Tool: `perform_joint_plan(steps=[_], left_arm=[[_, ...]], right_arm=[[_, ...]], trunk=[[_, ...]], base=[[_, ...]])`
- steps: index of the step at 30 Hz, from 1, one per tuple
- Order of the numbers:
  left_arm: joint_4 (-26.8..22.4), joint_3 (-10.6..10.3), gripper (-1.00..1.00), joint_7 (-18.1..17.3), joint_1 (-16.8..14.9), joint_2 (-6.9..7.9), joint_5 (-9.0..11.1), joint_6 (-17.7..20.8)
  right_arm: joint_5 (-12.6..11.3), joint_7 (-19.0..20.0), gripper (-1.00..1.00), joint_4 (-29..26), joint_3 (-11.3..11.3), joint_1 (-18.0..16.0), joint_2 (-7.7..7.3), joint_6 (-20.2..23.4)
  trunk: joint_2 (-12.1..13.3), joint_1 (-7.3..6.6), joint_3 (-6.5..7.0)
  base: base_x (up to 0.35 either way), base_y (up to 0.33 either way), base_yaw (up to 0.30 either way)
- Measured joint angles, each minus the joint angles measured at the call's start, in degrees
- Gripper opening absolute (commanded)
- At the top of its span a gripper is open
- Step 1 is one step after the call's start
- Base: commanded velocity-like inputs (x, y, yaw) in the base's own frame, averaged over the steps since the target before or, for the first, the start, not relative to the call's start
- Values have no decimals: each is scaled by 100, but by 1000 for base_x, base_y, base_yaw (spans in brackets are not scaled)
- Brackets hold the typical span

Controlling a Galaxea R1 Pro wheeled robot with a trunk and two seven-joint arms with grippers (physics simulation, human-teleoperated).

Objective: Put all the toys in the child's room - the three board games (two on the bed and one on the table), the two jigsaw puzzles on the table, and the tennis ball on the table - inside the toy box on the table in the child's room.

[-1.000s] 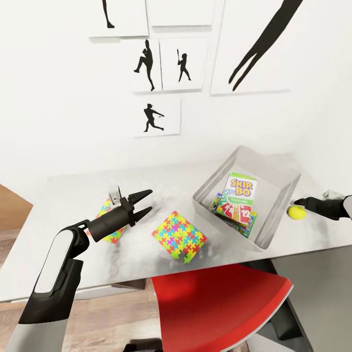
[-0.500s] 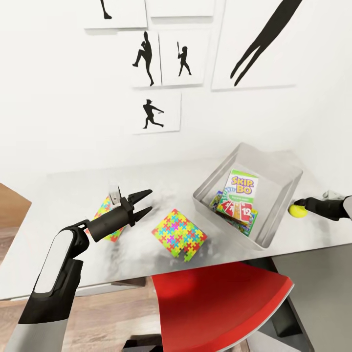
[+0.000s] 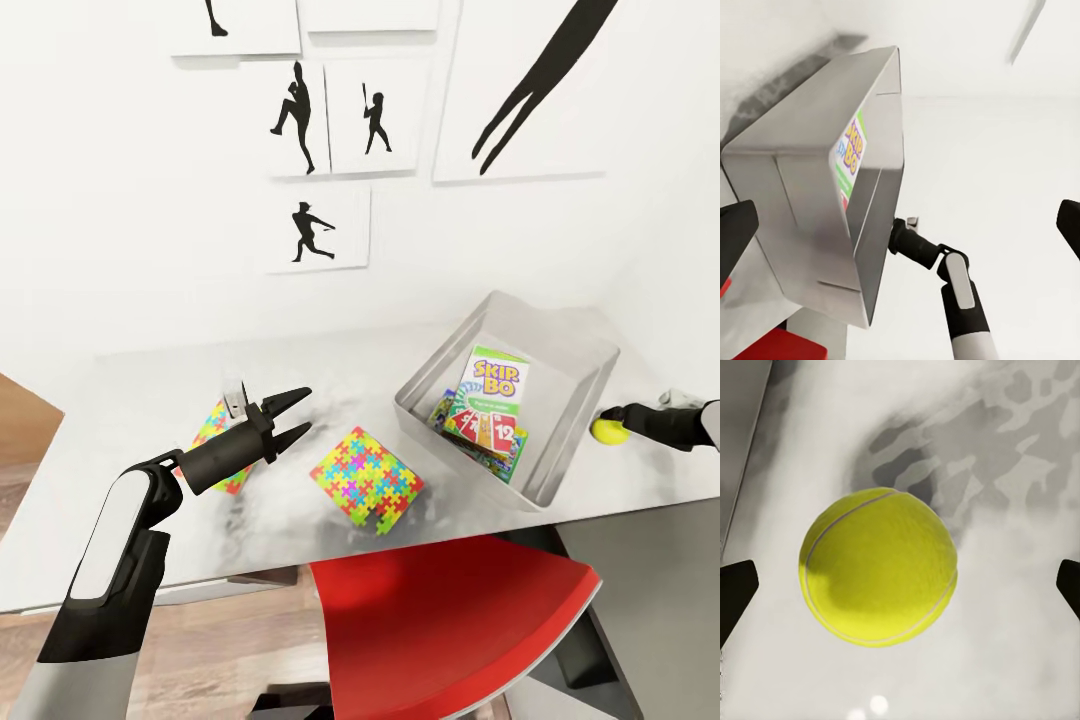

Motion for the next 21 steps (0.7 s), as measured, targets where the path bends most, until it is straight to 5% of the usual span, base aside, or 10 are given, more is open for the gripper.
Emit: perform_joint_plan(steps=[21], left_arm=[[0,-2,100,11,-6,0,0,0]], right_arm=[[0,4,100,-33,8,-3,51,11]], trunk=[[0,0,-1]], base=[[0,0,0]])
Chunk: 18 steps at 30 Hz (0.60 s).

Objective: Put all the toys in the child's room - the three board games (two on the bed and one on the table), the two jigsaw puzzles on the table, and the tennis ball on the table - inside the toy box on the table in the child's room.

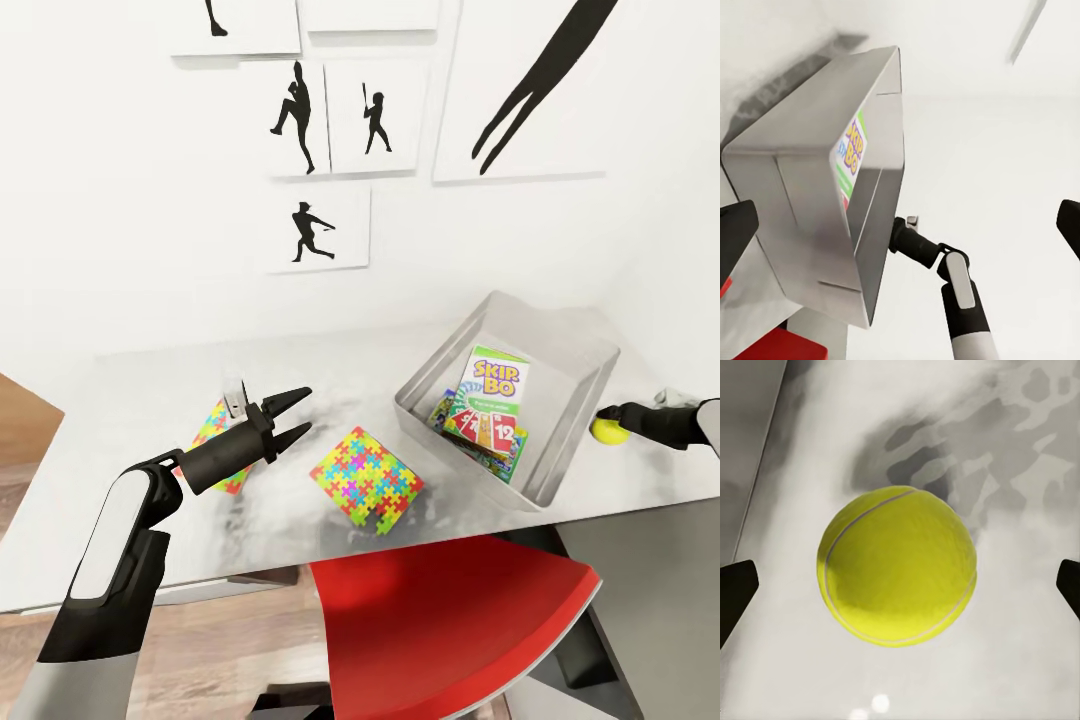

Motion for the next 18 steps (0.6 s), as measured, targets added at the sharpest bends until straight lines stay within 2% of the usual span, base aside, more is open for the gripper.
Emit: perform_joint_plan(steps=[18], left_arm=[[0,0,100,3,-1,0,-1,0]], right_arm=[[0,0,100,-2,-2,0,3,-8]], trunk=[[0,0,-45]], base=[[0,0,0]])
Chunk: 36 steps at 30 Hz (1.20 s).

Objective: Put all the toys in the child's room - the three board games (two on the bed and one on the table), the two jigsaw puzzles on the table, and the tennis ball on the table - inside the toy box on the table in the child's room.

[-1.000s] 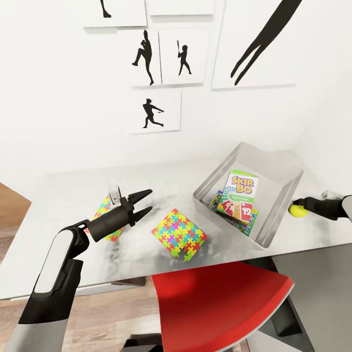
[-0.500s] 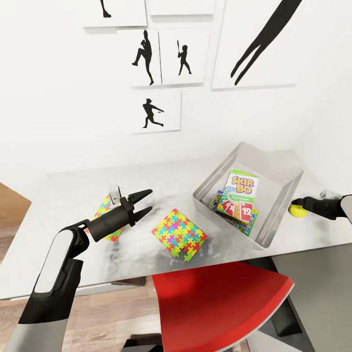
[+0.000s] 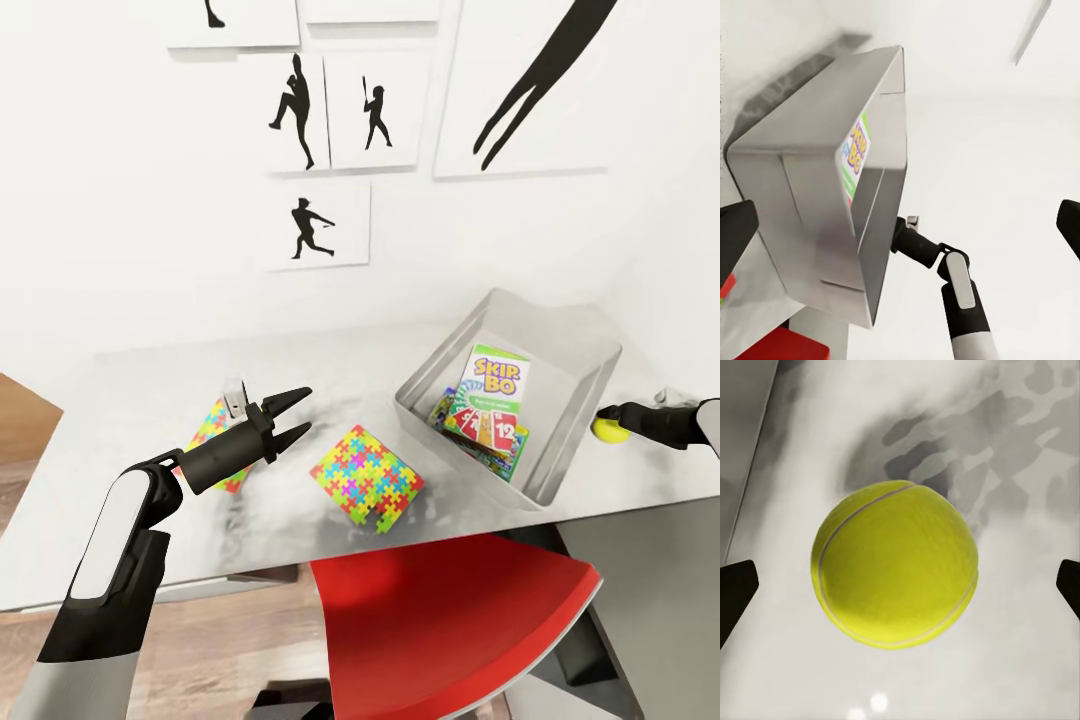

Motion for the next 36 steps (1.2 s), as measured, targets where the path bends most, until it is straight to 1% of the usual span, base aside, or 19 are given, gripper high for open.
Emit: perform_joint_plan(steps=[15,26,36], left_arm=[[1,0,100,0,0,0,0,0],[7,-5,100,7,-2,-6,1,0],[8,-79,100,9,-2,0,1,0]], right_arm=[[0,0,100,-2,-1,0,0,-1],[0,0,100,-3,-2,0,1,-6],[0,1,100,-14,1,0,3,-2]], trunk=[[0,0,-105],[0,0,-127],[0,0,-132]], base=[[0,0,0],[0,0,0],[0,0,0]])
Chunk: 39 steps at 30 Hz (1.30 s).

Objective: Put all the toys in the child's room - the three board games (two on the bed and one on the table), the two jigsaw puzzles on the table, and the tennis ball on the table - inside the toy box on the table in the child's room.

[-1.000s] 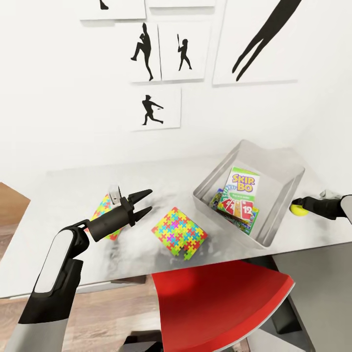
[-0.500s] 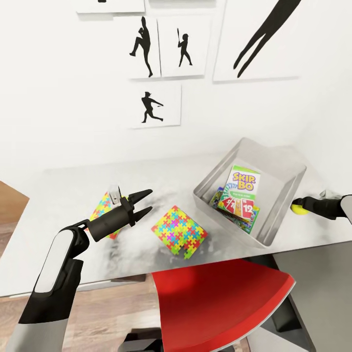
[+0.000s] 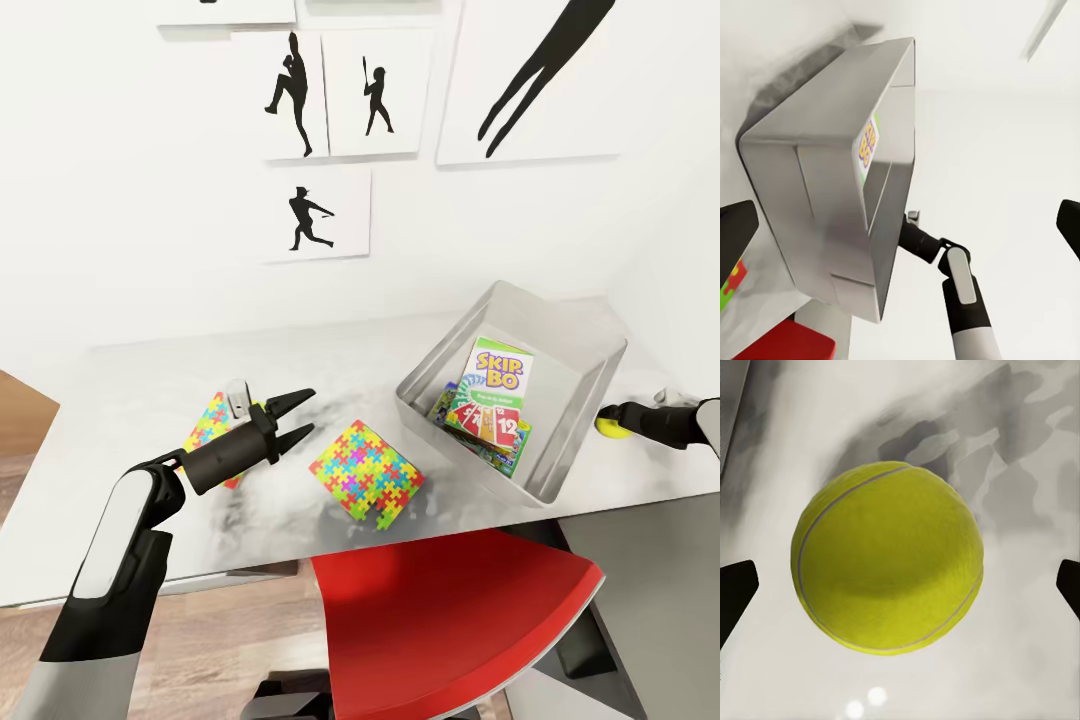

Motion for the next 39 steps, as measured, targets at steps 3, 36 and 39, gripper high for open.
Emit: perform_joint_plan(steps=[3,36,39], left_arm=[[0,-10,100,0,0,3,0,0],[0,-26,100,37,-1,8,0,-2],[0,-26,100,42,-3,5,0,-1]], right_arm=[[0,0,100,-3,1,0,-1,0],[-1,5,100,-15,-3,0,6,-22],[-1,7,100,-22,14,4,11,-28]], trunk=[[0,0,-5],[0,0,-72],[0,0,-72]], base=[[0,0,0],[0,0,0],[0,0,0]])
